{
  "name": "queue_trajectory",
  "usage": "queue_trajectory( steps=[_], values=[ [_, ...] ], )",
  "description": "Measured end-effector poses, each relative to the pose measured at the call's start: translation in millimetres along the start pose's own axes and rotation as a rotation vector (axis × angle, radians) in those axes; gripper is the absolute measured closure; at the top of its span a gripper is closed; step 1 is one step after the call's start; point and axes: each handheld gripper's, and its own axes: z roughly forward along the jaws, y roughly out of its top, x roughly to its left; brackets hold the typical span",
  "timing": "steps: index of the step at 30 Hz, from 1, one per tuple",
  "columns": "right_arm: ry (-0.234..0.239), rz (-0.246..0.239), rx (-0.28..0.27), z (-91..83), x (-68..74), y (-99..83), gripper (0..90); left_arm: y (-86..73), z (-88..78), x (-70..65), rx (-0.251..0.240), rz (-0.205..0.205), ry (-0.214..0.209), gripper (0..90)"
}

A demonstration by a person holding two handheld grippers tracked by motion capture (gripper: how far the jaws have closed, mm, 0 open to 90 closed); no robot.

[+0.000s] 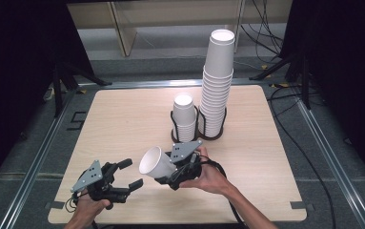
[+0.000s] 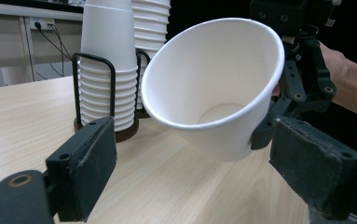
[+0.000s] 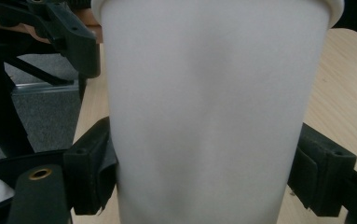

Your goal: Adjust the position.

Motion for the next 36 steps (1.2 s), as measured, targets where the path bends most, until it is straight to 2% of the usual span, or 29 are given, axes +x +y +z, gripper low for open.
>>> queue_trajectory(
  steps=[1,2,6,11,13,22,25,31,32,36],
  values=[
    [0.002,0.001,-0.003,1.4,0.9,-0.3,20.8,-0.8,1.7,-0.2,-0.011,-0.005,-0.005,14.3],
    [0.01,0.012,-0.01,2.6,2.0,-0.6,20.8,-0.7,1.8,-0.6,0.003,-0.011,0.003,14.3],
    [0.022,0.01,-0.027,7.1,5.5,-0.3,20.8,-1.7,5.8,-1.7,0.007,-0.041,0.002,14.4],
    [0.022,-0.009,-0.038,11.0,7.7,-0.1,20.8,-1.5,7.5,-3.1,0.005,-0.034,-0.018,13.0],
    [0.027,0.0,-0.035,13.8,10.3,-0.5,20.7,-1.7,9.0,-4.4,0.007,-0.033,-0.023,12.3],
    [0.058,-0.023,-0.038,26.7,17.8,-0.9,20.7,-1.5,10.8,-6.7,0.005,-0.032,-0.021,3.2],
    [0.07,-0.01,-0.04,30.0,20.3,-1.8,20.7,-1.4,11.0,-6.6,0.01,-0.028,-0.025,2.3],
    [0.085,-0.027,-0.057,35.3,24.6,-0.9,20.7,-1.4,12.2,-7.3,0.009,-0.023,-0.035,0.2],
    [0.085,-0.027,-0.061,36.2,25.5,-1.1,20.7,-1.7,12.9,-7.3,-0.003,-0.024,-0.042,0.0],
    [0.102,-0.02,-0.06,39.1,27.1,-1.5,20.6,-0.5,11.3,-8.0,0.005,-0.01,-0.042,0.9]
  ],
)
